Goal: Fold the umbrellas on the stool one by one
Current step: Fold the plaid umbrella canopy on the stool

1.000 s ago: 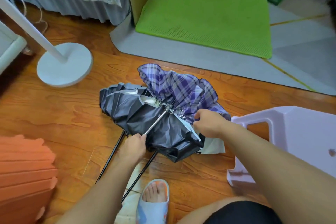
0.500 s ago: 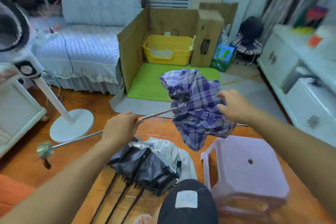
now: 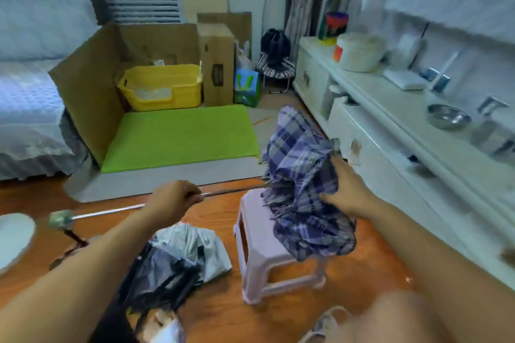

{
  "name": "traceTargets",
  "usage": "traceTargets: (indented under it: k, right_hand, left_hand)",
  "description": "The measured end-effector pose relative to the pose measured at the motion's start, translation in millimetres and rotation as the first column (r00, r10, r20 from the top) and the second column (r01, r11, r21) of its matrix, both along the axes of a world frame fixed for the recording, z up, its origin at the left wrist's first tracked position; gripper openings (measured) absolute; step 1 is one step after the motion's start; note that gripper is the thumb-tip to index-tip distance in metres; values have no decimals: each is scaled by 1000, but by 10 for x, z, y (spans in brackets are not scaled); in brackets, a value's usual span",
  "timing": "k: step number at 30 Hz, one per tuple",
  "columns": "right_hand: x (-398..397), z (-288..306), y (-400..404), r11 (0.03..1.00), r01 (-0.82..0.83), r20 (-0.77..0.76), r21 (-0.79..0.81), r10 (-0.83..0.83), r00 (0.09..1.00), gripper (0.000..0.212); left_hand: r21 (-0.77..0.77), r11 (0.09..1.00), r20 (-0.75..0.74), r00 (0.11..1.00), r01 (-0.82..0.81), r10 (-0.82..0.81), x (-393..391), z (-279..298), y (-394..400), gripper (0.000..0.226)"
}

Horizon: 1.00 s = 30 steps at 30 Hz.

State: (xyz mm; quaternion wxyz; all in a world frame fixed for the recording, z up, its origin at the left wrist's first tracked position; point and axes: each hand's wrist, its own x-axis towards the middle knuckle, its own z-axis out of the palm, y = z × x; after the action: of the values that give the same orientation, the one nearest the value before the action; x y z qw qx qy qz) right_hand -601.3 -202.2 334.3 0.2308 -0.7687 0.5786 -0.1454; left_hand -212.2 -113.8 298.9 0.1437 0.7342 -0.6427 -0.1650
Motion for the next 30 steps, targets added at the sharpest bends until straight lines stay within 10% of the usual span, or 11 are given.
traceTargets:
  k: [10, 24, 30]
  right_hand:
    - [-96, -1167, -59, 831, 234, 67, 505, -309, 949, 93]
    - [268, -991, -374, 912, 261, 6, 317, -277, 961, 20]
    - [415, -756, -290, 976, 217, 24, -7, -217, 976, 38]
  left_hand:
    - [415, 909, 347, 914, 51, -209, 175, -1191, -9, 42]
    - [-43, 996, 498, 865, 83, -51, 160, -881, -504, 36]
    - [-319, 943, 538, 837, 92, 100, 69, -810, -392, 38]
